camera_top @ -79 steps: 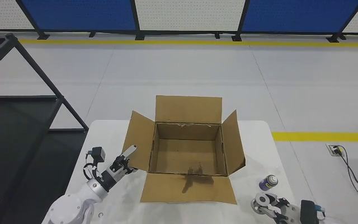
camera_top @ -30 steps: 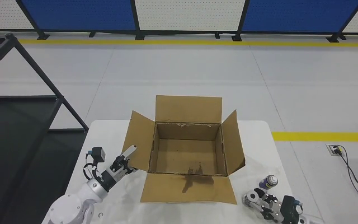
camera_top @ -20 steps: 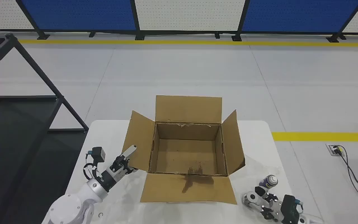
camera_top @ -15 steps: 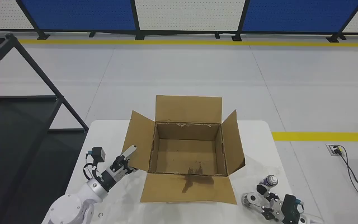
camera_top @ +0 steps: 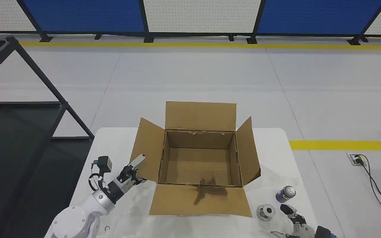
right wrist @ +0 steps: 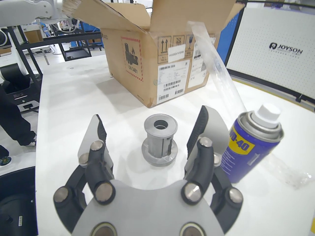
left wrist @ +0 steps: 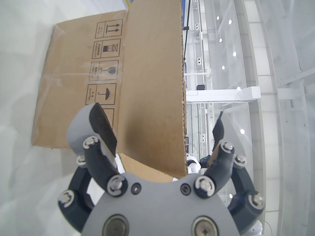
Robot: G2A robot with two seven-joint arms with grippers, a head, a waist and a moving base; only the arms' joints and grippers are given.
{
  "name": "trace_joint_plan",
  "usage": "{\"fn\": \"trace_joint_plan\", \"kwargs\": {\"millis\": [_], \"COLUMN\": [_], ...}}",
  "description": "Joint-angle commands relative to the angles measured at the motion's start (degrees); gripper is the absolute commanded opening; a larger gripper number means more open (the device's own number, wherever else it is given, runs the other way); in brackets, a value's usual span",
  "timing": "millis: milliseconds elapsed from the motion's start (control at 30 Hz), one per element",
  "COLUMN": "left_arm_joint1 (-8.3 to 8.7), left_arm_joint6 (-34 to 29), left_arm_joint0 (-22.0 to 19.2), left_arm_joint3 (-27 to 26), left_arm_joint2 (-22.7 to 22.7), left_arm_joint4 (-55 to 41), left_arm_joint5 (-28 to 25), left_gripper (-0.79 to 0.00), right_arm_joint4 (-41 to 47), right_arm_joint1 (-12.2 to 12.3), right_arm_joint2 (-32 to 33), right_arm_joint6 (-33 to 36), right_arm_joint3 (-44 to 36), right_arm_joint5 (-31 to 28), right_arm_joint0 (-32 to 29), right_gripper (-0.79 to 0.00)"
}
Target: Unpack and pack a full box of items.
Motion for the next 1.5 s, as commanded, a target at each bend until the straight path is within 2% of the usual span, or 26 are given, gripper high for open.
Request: {"fn": "trace_joint_plan", "kwargs": {"millis": [0, 33, 167, 600, 800, 967, 1267, 1367, 1467], "left_arm_joint1": [0.00, 0.00, 0.00, -0.01, 0.43, 0.79, 1.27, 1.39, 1.54], "left_arm_joint6": [0.00, 0.00, 0.00, 0.28, -0.26, -1.65, -2.78, -4.90, -6.98], "left_arm_joint0": [0.00, 0.00, 0.00, 0.10, 1.35, 2.68, 6.49, 7.80, 8.24], "left_arm_joint3": [0.00, 0.00, 0.00, 0.00, -1.17, -1.70, -1.41, -1.79, -1.74], "left_arm_joint2": [0.00, 0.00, 0.00, -0.07, -2.90, -5.36, -10.56, -11.79, -12.13], "left_arm_joint4": [0.00, 0.00, 0.00, 0.01, 0.49, -0.11, -3.22, -5.52, -6.07], "left_arm_joint5": [0.00, 0.00, 0.00, -0.01, 0.19, -0.24, -3.12, -4.09, -4.54], "left_gripper": [0.000, 0.000, 0.000, 0.000, 0.000, 0.000, 0.000, 0.000, 0.000], "right_arm_joint4": [0.94, 1.95, 5.47, 5.52, 5.33, 5.59, 9.07, 10.99, 14.72], "right_arm_joint1": [1.09, 1.67, 4.06, 4.03, 4.65, 6.31, 8.39, 8.60, 8.57], "right_arm_joint2": [1.02, 1.78, 4.89, 4.95, 9.25, 16.19, 30.86, 34.69, 36.18], "right_arm_joint6": [-1.42, -1.68, 0.73, 1.06, 5.62, 13.62, 35.06, 44.65, 56.55], "right_arm_joint3": [-2.60, -4.13, -9.90, -10.14, -19.18, -30.16, -52.31, -58.69, -63.46], "right_arm_joint5": [1.48, 1.75, -0.66, -0.45, 4.50, 6.96, 8.42, 7.65, 5.40], "right_arm_joint0": [-1.29, -1.92, -4.34, -4.34, -6.32, -10.41, -15.72, -15.18, -11.86], "right_gripper": [-0.058, 0.000, 0.000, 0.000, 0.000, 0.000, 0.000, 0.000, 0.000]}}
